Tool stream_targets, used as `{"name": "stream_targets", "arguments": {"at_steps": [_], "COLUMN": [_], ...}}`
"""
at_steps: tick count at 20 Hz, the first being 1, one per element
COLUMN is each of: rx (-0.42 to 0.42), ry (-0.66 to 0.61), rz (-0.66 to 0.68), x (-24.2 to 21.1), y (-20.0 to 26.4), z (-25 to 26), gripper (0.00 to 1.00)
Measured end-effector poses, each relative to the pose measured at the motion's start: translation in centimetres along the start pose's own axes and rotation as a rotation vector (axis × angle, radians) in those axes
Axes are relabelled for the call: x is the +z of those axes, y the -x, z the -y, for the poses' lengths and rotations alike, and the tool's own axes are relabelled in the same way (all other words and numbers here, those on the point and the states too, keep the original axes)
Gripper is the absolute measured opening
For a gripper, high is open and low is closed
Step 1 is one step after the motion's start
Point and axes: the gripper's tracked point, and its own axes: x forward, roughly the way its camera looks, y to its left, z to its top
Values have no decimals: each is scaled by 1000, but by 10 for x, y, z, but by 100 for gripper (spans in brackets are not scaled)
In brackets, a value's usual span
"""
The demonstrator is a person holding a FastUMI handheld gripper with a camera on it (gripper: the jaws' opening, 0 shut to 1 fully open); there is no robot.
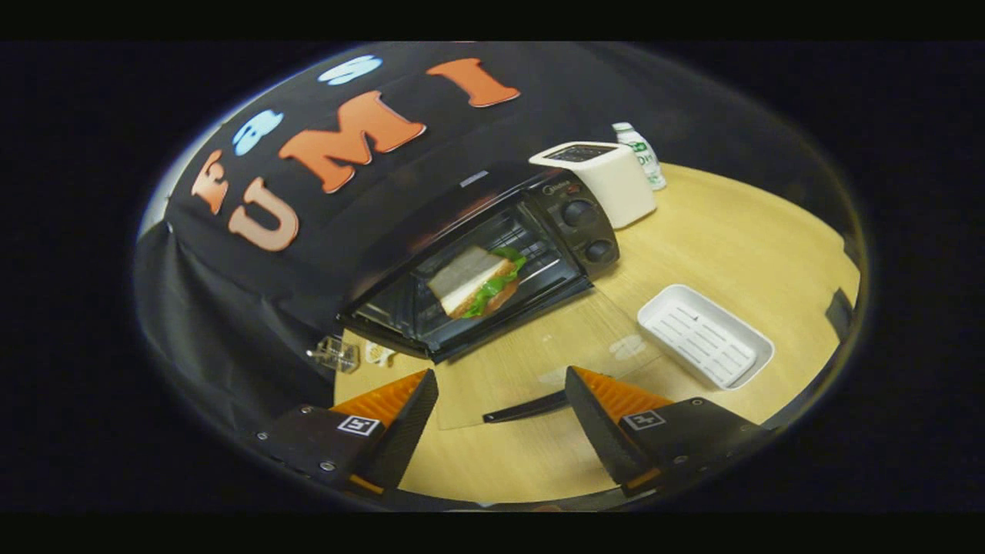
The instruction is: Open the toaster oven, put the food inside, and close the toaster oven door.
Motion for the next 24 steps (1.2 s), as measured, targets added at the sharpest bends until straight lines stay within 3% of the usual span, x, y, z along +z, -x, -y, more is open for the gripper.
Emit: {"name": "stream_targets", "arguments": {"at_steps": [5, 9, 24], "rx": [-94, -126, -180], "ry": [243, 338, 431], "rz": [-87, -136, -159], "x": [-48, -75, -92], "y": [-4, -19, -58], "z": [18, 27, 41], "gripper": [99, 99, 99]}}
